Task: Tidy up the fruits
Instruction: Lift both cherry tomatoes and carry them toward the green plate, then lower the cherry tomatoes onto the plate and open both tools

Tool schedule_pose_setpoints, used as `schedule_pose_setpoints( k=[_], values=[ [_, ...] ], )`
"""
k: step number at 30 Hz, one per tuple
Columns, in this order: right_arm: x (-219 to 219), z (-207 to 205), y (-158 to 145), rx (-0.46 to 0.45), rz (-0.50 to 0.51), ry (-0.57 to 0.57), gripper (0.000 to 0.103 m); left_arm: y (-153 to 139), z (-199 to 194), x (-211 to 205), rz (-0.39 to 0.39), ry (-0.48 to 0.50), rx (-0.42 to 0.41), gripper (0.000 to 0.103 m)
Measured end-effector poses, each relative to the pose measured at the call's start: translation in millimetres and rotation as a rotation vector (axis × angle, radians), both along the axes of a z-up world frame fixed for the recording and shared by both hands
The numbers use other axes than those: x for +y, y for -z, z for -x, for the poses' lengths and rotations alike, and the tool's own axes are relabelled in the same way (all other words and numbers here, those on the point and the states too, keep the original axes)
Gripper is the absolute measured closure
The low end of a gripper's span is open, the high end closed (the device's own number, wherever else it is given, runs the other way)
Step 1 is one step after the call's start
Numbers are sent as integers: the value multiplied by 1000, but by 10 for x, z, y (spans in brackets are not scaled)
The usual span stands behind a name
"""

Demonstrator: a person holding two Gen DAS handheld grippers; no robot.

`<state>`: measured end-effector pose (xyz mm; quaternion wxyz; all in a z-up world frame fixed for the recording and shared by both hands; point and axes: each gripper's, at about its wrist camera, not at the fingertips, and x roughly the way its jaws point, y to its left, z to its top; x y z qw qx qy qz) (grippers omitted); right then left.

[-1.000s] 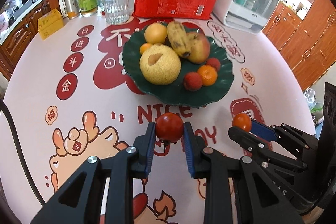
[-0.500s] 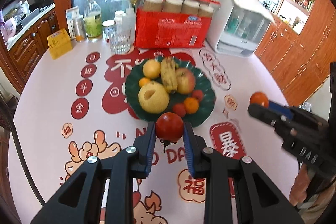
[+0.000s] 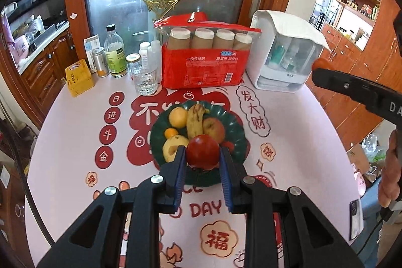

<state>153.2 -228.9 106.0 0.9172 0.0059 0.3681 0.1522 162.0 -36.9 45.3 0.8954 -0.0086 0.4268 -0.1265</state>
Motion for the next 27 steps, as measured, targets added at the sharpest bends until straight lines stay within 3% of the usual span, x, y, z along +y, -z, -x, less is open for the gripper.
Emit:
schedule_pose_setpoints(
  k=[4, 9, 18, 27],
  values=[
    [-18, -154, -27, 4, 23, -16, 73, 24, -107, -85, 0, -17, 7, 79],
    [-66, -438, 180, 44, 22, -11, 73, 255, -289, -166, -26, -27, 40, 79],
    [-147, -1014, 1018, 208, 49, 30, 73, 935, -647, -297, -36, -26, 87, 79],
    [-285, -1349, 1756, 325, 13, 42, 73, 1503, -746, -481, -34, -21, 102, 79]
  ],
)
